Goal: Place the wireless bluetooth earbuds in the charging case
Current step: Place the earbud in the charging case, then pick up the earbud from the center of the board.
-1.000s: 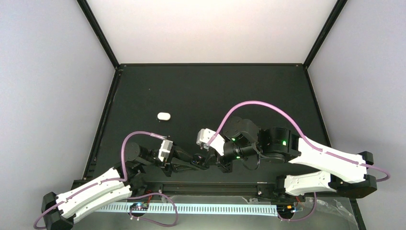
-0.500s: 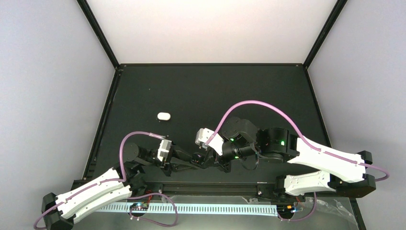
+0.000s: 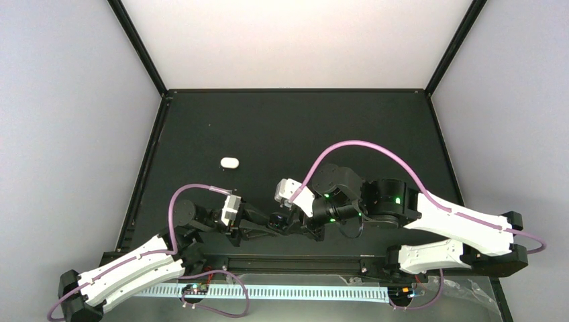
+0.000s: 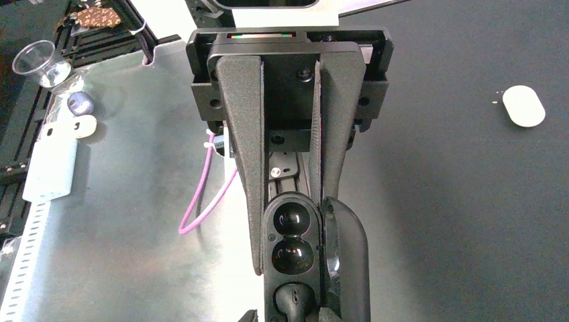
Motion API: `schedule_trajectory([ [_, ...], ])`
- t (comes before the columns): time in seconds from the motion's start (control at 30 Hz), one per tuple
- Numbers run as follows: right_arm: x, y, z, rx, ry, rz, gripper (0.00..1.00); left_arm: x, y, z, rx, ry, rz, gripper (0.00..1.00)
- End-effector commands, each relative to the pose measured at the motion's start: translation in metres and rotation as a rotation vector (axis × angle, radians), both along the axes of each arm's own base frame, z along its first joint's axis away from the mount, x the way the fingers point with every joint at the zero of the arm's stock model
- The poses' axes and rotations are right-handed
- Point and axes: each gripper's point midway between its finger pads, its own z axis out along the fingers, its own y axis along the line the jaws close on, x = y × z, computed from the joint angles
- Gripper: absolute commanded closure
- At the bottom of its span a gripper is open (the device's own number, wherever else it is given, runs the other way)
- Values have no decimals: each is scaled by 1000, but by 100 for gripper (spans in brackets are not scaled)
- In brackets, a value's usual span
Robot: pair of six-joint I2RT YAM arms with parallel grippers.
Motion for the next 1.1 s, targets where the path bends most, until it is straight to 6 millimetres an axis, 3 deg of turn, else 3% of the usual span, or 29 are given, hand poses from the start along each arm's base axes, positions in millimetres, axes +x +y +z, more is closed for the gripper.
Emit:
schedule_trajectory([
  [0.0, 1, -9, 18, 42, -37, -15, 76, -5, 2, 21, -41, -57, -3, 98],
  [0.3, 5, -17, 25, 54, -65, -40, 74, -2, 1, 20, -34, -55, 6, 99],
  [0.5, 36, -48, 56, 192, -185, -242, 61, -2, 3, 21, -34, -61, 17, 99],
  [0.63, 74, -74, 51, 267, -252, -492, 54, -3, 5, 23, -36, -66, 26, 98],
  [0.8, 101, -90, 14, 326, -194, -656, 49, -3, 6, 23, -36, -60, 25, 98],
  [1.07, 135, -75, -97, 272, 50, -764, 49, -1, 5, 23, -29, -53, 31, 98],
])
